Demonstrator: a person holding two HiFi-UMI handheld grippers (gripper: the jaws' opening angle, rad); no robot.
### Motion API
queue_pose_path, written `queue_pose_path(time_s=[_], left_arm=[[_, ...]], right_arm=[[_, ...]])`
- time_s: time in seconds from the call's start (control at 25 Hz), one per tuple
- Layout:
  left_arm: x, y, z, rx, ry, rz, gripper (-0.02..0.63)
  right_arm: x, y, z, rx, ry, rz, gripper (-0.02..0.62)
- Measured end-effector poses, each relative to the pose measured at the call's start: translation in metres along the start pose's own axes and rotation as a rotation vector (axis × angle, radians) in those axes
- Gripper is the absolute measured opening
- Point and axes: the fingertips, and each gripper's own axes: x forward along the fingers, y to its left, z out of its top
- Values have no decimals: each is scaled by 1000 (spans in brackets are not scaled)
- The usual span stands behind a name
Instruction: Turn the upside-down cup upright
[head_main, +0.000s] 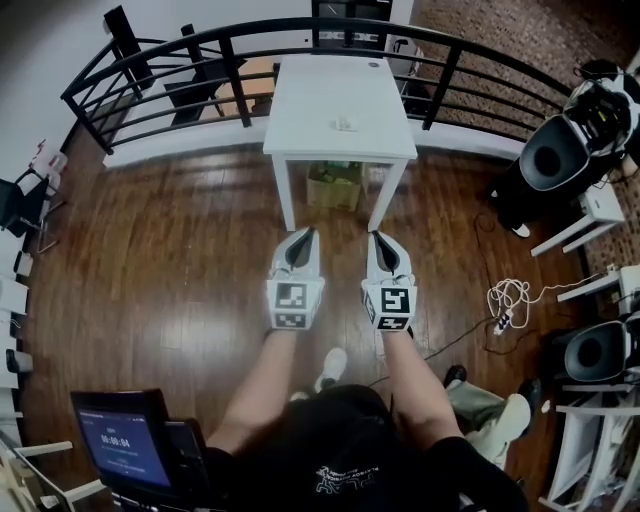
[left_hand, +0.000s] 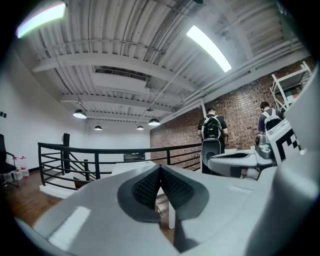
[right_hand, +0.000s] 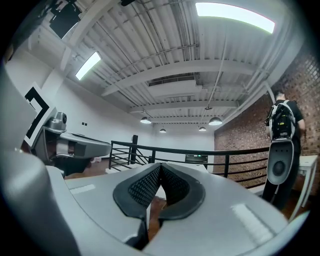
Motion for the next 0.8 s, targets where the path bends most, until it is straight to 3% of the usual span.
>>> queue_pose_path(time_s=[0.8], left_arm=[[81, 21, 0, 39, 23, 40, -3]], right_arm=[[79, -35, -9, 29, -1, 39, 14]])
